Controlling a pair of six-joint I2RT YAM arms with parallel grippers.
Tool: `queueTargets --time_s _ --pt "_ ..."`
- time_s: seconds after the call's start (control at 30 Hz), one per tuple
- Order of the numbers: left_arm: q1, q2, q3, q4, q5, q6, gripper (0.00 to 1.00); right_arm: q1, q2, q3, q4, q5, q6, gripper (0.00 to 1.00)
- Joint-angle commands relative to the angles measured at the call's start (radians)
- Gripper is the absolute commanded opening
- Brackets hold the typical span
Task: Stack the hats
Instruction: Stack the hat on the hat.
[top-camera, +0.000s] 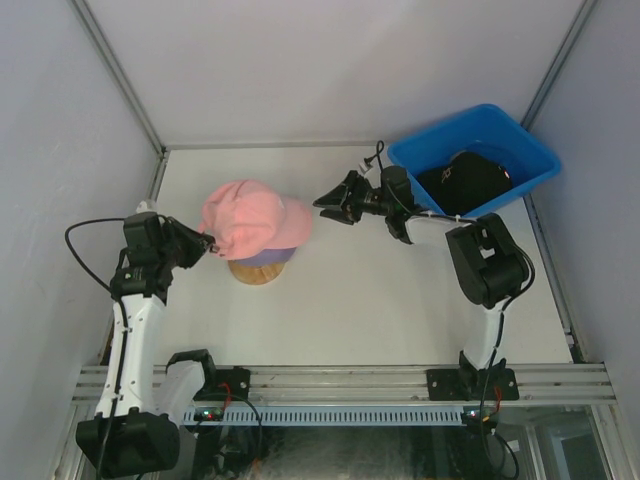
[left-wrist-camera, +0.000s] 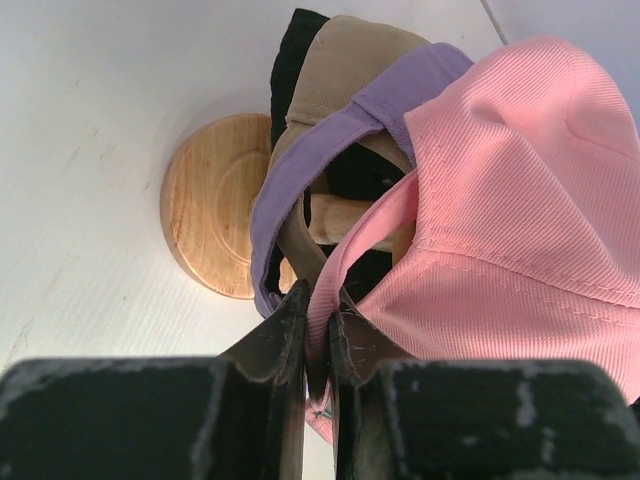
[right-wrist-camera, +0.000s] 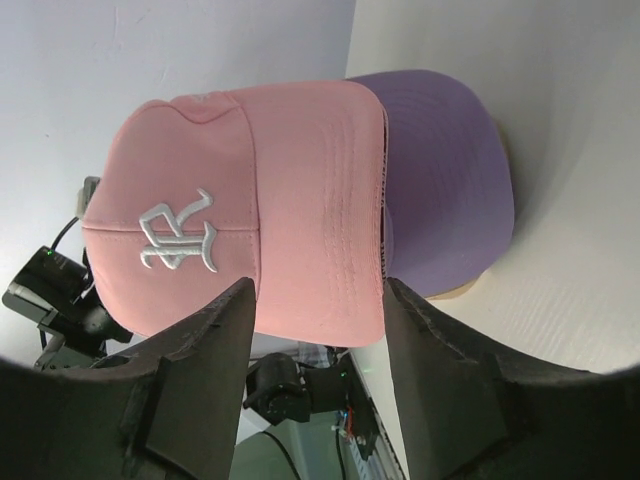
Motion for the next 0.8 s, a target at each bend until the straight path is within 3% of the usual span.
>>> queueTargets --time_s 0.0,0.4,0.77 --pt "0.015 0.005 0.013 0.041 0.023 0.033 0.15 0.023 0.033 0.028 0.097 -0.026 0.041 0.54" --pt "0.028 0.032 0.027 0.068 0.05 0.025 0.15 0.046 0.12 0.051 0.245 -0.062 0.158 0.51" --pt "0.033 0.037 0.025 0.11 0.075 -0.01 0.14 0.052 0.16 0.05 0.394 -0.082 0.278 0.19"
